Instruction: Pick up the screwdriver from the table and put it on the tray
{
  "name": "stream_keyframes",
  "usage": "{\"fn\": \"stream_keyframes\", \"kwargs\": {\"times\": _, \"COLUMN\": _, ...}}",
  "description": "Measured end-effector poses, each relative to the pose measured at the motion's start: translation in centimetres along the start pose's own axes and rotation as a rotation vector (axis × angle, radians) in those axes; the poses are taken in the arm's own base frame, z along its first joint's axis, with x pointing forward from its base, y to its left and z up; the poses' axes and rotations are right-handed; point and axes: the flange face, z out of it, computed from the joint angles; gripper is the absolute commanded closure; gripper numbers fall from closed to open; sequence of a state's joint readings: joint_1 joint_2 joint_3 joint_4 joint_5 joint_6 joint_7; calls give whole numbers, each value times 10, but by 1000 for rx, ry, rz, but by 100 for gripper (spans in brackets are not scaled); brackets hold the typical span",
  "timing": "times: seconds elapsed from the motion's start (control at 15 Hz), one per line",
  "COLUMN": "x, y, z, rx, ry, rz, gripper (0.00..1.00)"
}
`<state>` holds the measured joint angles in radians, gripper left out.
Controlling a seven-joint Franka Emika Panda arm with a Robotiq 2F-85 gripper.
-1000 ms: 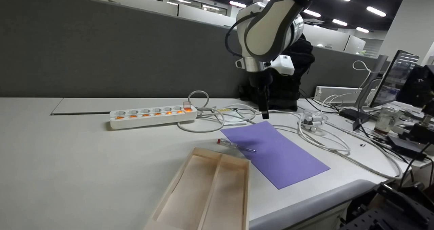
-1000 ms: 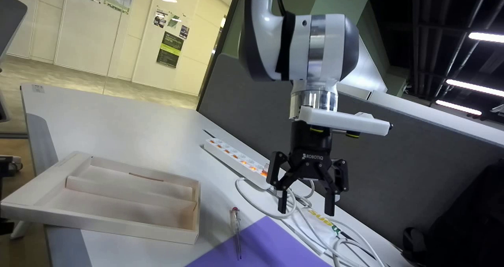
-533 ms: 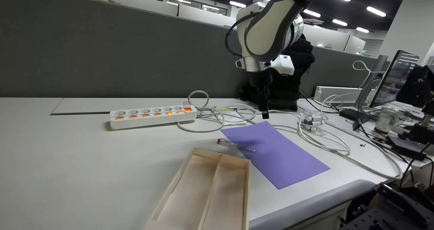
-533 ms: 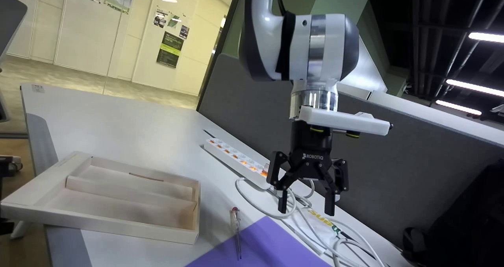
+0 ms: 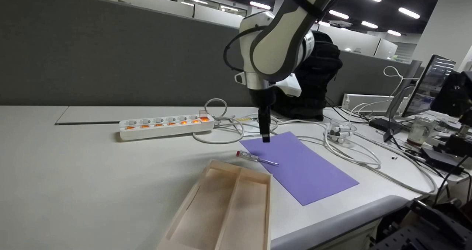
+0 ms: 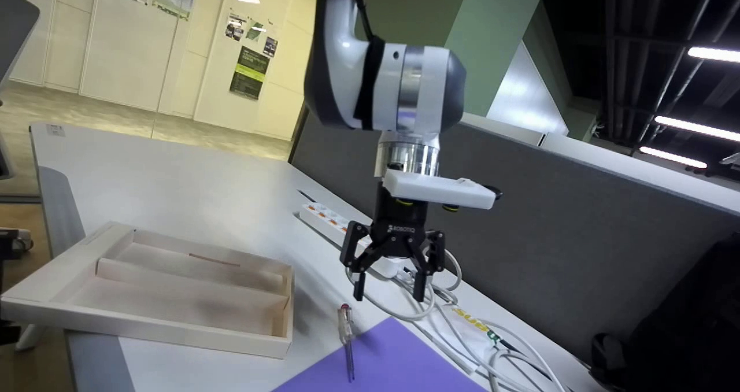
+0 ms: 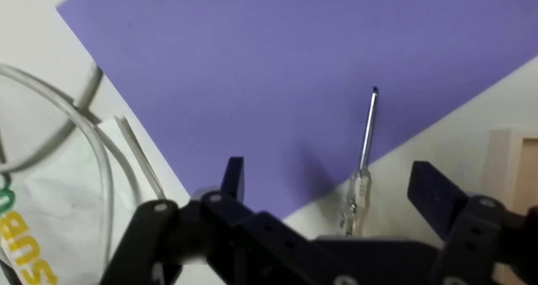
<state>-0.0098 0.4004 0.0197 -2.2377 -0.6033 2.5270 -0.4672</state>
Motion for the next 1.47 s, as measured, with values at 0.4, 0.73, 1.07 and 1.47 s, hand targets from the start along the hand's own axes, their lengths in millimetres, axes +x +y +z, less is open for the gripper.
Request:
{"fn": "stream_keyframes", "kwargs": {"times": 0.4, "x": 39, "y": -42, "z": 6, "rx": -24, "ry": 139, "rz": -50, "gripper": 0}}
{"fn": "stream_keyframes", "kwargs": {"times": 0.73, "x": 27, "y": -40, "z": 17, "rx": -15, "ry": 182, "rz": 36, "gripper": 0}}
{"fn": "stream_keyframes", "kwargs": {"times": 1.07, "x": 18, "y": -36, "z": 39, "rx": 72, "ry": 204, "rz": 108, "gripper": 0}}
{"fn": "stream_keyframes", "kwargs": {"times": 1.47, "x": 22, "y": -34, "z": 52, "rx": 158, "ry": 255, "rz": 120, "gripper": 0}}
